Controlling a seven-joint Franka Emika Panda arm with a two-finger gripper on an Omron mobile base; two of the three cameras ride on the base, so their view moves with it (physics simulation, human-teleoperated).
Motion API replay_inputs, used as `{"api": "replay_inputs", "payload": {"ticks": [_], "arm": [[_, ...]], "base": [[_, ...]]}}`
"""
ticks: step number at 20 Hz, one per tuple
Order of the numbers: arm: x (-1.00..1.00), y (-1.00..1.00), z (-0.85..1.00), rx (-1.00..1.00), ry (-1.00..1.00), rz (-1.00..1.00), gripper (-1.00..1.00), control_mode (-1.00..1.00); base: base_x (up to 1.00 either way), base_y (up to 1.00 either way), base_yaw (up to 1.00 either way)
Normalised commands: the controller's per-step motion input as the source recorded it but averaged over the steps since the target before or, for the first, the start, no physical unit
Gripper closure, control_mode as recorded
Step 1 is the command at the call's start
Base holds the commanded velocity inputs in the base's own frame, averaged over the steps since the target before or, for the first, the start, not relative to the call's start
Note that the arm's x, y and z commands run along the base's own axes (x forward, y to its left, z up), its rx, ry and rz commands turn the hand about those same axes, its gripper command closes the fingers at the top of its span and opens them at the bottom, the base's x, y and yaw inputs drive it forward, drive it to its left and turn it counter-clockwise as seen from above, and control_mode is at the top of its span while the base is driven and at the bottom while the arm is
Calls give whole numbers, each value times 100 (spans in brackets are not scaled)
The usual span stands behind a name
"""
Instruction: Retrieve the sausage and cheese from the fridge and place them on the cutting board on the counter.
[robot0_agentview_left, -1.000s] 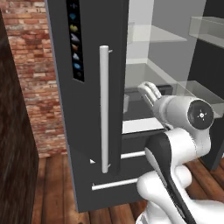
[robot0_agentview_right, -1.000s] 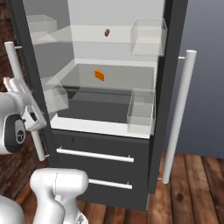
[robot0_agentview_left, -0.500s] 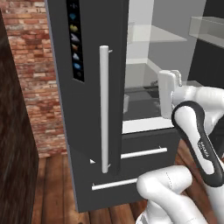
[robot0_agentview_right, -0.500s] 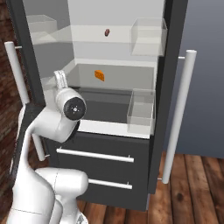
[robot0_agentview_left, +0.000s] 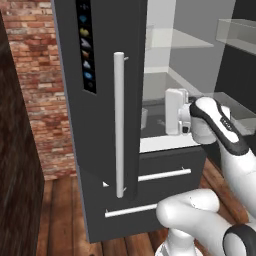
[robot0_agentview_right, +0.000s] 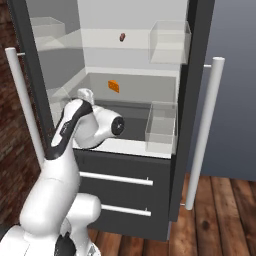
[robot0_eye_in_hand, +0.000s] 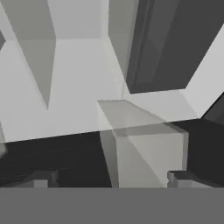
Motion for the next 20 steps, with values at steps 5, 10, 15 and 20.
{"api": "replay_inputs", "payload": {"ticks": [5,10,15,20], "arm": [[48,0,-15,0,0,16,-100,-100],[33,13,-33,0,0,20,-100,-100],[15,21,-37,0,-1,17,-100,-100],[2,26,-14,0,-10,14,-100,-100]], "base": [[0,0,0],[0,0,0],[0,0,0],[0,0,0]]}}
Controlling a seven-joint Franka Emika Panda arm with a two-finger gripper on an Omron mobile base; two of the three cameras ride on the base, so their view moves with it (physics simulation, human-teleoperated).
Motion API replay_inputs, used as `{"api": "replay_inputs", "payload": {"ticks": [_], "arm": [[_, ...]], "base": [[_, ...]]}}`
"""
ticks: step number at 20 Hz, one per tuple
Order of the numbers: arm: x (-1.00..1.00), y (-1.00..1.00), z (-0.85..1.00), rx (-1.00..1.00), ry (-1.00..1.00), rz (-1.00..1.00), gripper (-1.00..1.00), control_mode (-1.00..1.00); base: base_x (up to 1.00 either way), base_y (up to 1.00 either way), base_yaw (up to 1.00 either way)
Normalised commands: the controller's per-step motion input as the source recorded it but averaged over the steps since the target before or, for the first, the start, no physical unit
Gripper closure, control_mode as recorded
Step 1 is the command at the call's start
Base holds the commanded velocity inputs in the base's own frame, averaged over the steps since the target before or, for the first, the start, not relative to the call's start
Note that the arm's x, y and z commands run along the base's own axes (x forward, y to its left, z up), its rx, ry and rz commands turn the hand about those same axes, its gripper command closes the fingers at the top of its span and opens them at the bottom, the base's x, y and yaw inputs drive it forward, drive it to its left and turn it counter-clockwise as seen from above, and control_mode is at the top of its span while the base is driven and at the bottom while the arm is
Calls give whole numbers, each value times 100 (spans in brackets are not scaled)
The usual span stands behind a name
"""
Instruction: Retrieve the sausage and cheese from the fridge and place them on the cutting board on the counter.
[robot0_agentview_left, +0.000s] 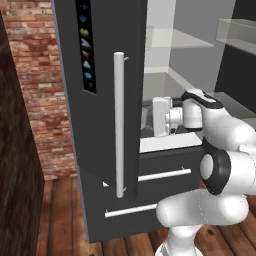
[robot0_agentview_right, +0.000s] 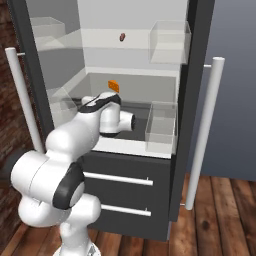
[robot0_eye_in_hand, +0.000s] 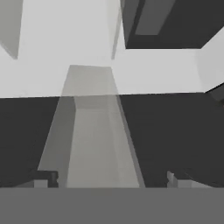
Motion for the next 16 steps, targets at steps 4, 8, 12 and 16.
{"api": "replay_inputs", "payload": {"ticks": [4,8,12,16], "arm": [[-65,54,0,0,-27,13,-100,-100],[-100,80,0,-2,-38,13,-100,-100],[-100,100,-8,-11,-33,21,-100,-100],[-97,100,-11,-8,-34,15,-100,-100]], "base": [[0,0,0],[0,0,0],[0,0,0],[0,0,0]]}}
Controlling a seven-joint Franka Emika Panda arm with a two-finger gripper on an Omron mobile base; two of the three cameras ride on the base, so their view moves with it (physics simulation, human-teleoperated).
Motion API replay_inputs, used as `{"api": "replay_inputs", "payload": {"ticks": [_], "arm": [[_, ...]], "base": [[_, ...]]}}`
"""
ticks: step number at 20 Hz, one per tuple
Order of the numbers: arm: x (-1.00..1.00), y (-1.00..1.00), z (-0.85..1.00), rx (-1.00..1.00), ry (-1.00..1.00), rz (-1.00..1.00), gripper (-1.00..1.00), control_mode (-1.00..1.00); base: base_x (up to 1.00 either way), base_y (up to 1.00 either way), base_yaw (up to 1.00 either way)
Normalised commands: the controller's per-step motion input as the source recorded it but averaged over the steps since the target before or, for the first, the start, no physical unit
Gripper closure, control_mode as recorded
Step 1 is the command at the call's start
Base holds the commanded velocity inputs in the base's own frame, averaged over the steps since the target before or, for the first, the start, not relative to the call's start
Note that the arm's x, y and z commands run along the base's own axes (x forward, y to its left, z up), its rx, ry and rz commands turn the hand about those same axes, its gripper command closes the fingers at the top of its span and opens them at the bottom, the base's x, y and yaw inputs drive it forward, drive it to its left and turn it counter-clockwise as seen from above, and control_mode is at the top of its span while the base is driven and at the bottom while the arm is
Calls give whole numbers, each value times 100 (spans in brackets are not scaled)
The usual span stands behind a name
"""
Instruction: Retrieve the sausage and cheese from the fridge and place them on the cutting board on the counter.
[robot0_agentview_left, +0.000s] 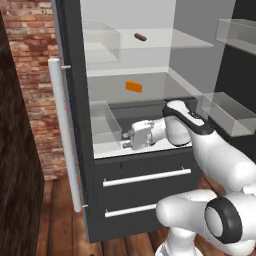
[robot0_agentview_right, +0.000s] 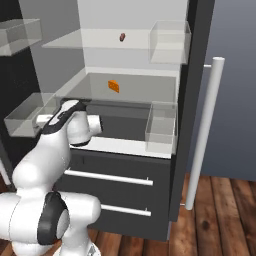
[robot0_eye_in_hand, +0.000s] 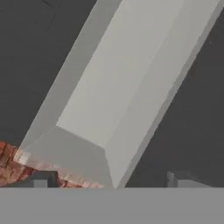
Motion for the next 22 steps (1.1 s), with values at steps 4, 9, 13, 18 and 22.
{"api": "replay_inputs", "payload": {"ticks": [4,9,13,18,22], "arm": [[-52,62,7,0,-26,2,-100,-100],[-10,-32,45,0,-1,-12,-100,-100],[-2,-100,78,-14,2,-29,-100,-100],[0,-77,71,-53,-18,-11,-100,-100],[14,-41,-9,-54,-13,0,-100,-100]], "base": [[0,0,0],[0,0,0],[0,0,0],[0,0,0],[0,0,0]]}}
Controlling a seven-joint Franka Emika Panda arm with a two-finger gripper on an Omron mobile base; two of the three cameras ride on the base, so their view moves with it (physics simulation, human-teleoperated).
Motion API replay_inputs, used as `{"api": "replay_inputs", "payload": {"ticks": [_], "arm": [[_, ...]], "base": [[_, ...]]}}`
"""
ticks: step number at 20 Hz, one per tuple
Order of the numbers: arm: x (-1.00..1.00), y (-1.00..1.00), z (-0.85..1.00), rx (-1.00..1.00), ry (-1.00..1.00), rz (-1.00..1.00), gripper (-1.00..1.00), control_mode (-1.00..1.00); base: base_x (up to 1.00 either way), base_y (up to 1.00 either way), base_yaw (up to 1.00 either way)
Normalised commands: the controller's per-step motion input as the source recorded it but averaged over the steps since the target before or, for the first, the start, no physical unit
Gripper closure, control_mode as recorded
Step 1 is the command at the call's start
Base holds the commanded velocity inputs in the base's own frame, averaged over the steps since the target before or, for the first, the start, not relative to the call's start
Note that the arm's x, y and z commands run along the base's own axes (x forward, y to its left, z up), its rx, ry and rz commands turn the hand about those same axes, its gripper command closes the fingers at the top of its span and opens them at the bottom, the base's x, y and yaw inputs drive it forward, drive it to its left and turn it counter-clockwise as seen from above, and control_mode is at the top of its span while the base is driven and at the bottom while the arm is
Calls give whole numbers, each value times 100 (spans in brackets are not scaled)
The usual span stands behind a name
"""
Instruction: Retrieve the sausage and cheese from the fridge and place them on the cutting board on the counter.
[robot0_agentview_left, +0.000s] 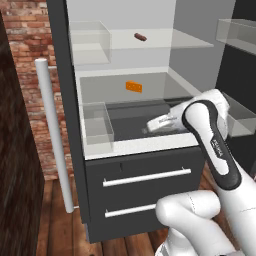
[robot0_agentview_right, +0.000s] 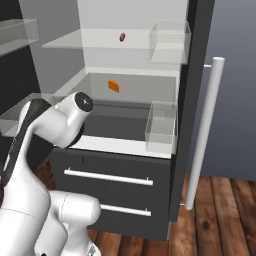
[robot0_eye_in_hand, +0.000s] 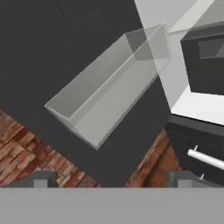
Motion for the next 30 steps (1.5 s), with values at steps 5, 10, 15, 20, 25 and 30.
{"api": "replay_inputs", "payload": {"ticks": [5,10,15,20,25,30], "arm": [[-9,-67,-21,-44,-19,-1,-100,-100],[-43,-17,41,-33,-16,-16,-100,-100],[-53,-12,34,-14,-6,-32,-100,-100],[-55,-33,18,-6,-9,-9,-100,-100],[-68,-25,18,-3,-27,-12,-100,-100],[-54,-15,5,0,-15,-7,-100,-100]], "base": [[0,0,0],[0,0,0],[0,0,0],[0,0,0],[0,0,0],[0,0,0]]}}
